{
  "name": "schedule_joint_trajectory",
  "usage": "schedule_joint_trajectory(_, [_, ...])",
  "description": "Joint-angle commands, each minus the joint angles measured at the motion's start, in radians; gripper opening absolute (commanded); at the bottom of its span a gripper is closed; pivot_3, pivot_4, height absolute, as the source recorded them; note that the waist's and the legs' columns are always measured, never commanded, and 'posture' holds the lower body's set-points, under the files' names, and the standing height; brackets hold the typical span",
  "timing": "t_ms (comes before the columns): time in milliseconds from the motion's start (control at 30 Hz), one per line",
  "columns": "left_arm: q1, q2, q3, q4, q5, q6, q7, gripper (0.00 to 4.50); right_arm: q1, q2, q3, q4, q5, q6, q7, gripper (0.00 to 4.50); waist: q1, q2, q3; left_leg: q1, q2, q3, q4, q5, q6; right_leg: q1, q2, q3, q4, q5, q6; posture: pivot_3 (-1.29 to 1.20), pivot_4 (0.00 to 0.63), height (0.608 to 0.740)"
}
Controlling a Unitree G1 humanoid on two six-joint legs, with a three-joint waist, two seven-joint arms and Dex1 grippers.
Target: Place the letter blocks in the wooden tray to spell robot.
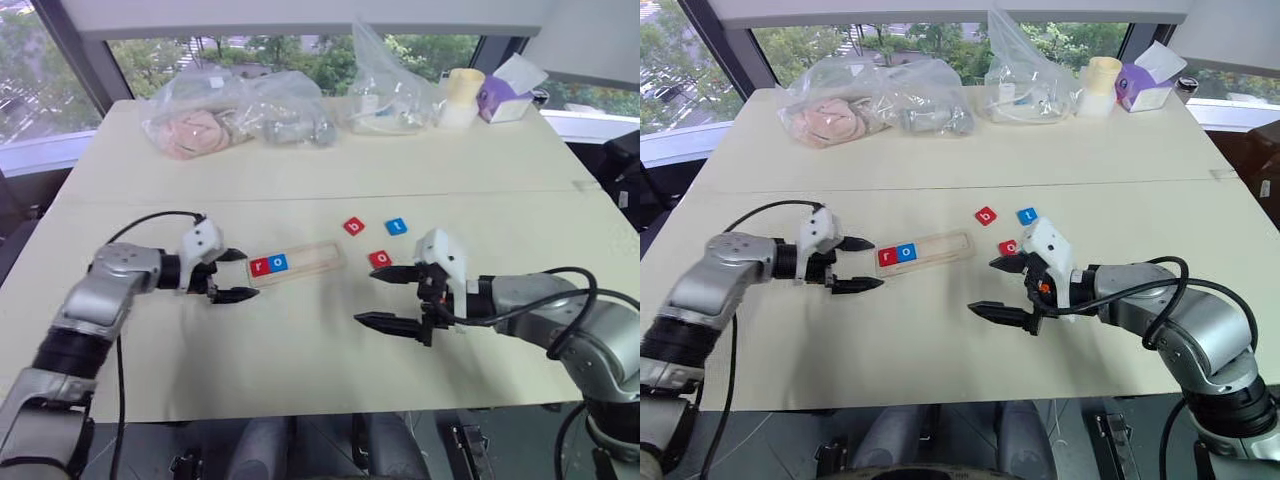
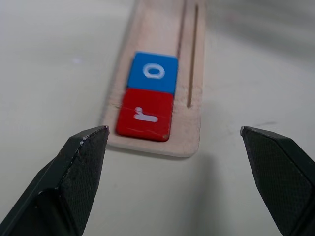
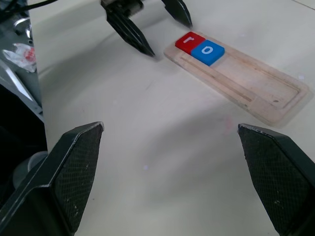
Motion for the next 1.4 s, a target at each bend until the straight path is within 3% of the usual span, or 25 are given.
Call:
schedule_joint_trajectory(33, [-0.041, -0.034, -0.019, 0.084, 0.049, -0.089, -0.023, 4.50, 0.016, 0.016, -0.012, -0.046, 0.010, 0.002, -0.041, 4.48, 0.000, 0.000, 0.000, 0.000, 0.000, 0.000, 0.000, 0.000, 0.000, 0.000, 0.000, 0.000, 0.000, 0.000, 0.000, 0.00, 0.150, 0.740])
schedule_joint_trajectory(200, [-0.077, -0.084, -0.035, 0.195, 0.109, -0.163, -0.027, 4.50, 0.050, 0.023, -0.030, -0.071, 0.024, 0.010, -0.081, 4.48, 0.000, 0.000, 0.000, 0.001, 0.000, 0.000, 0.001, 0.000, 0.000, 0.000, 0.000, 0.000, 0.001, 0.000, 0.000, 0.00, 0.150, 0.740])
schedule_joint_trajectory(400, [-0.066, -0.071, -0.080, 0.236, 0.175, -0.232, -0.103, 4.50, 0.064, 0.023, -0.031, -0.074, 0.027, 0.006, -0.103, 4.48, 0.000, 0.000, -0.001, 0.002, 0.000, 0.000, 0.003, 0.000, 0.000, 0.002, 0.000, 0.000, 0.002, 0.000, 0.001, 0.00, 0.150, 0.740])
schedule_joint_trajectory(567, [-0.069, -0.090, -0.069, 0.266, 0.181, -0.243, -0.093, 3.16, 0.065, 0.023, -0.027, -0.064, 0.020, -0.002, -0.106, 4.50, 0.000, 0.001, -0.002, 0.002, 0.000, 0.000, 0.003, 0.000, 0.000, 0.002, 0.000, 0.000, 0.002, 0.000, 0.001, 0.00, 0.150, 0.740])
schedule_joint_trajectory(733, [-0.093, -0.134, -0.049, 0.265, 0.157, -0.220, -0.079, 3.16, 0.071, 0.023, -0.024, -0.055, 0.011, -0.010, -0.106, 4.50, 0.005, 0.002, -0.003, 0.003, 0.000, -0.001, 0.005, 0.000, 0.000, 0.005, 0.001, -0.001, 0.002, 0.001, 0.001, 0.00, 0.150, 0.740])
schedule_joint_trajectory(900, [-0.133, -0.126, -0.072, 0.236, 0.162, -0.277, -0.187, 3.16, 0.075, 0.015, -0.033, -0.042, 0.008, -0.013, -0.102, 4.50, 0.016, 0.002, -0.003, 0.002, 0.000, -0.003, 0.007, 0.000, 0.000, 0.006, 0.001, -0.002, 0.001, 0.001, 0.002, 0.00, 0.150, 0.740])
schedule_joint_trajectory(1100, [-0.208, -0.112, -0.115, 0.327, 0.221, -0.394, -0.279, 3.16, 0.084, 0.013, -0.028, -0.026, -0.016, -0.031, -0.110, 4.50, 0.024, 0.002, -0.003, 0.000, 0.000, -0.002, 0.007, 0.000, 0.001, 0.004, 0.001, -0.002, 0.002, 0.001, 0.001, 0.00, 0.150, 0.740])
schedule_joint_trajectory(1400, [-0.292, -0.168, -0.126, 0.480, 0.256, -0.504, -0.305, 3.16, 0.099, 0.034, -0.030, -0.037, -0.015, -0.026, -0.134, 4.50, 0.025, 0.002, -0.003, 0.000, 0.000, -0.002, 0.008, 0.000, 0.001, 0.005, 0.001, -0.002, 0.002, 0.001, 0.002, 0.00, 0.150, 0.740])
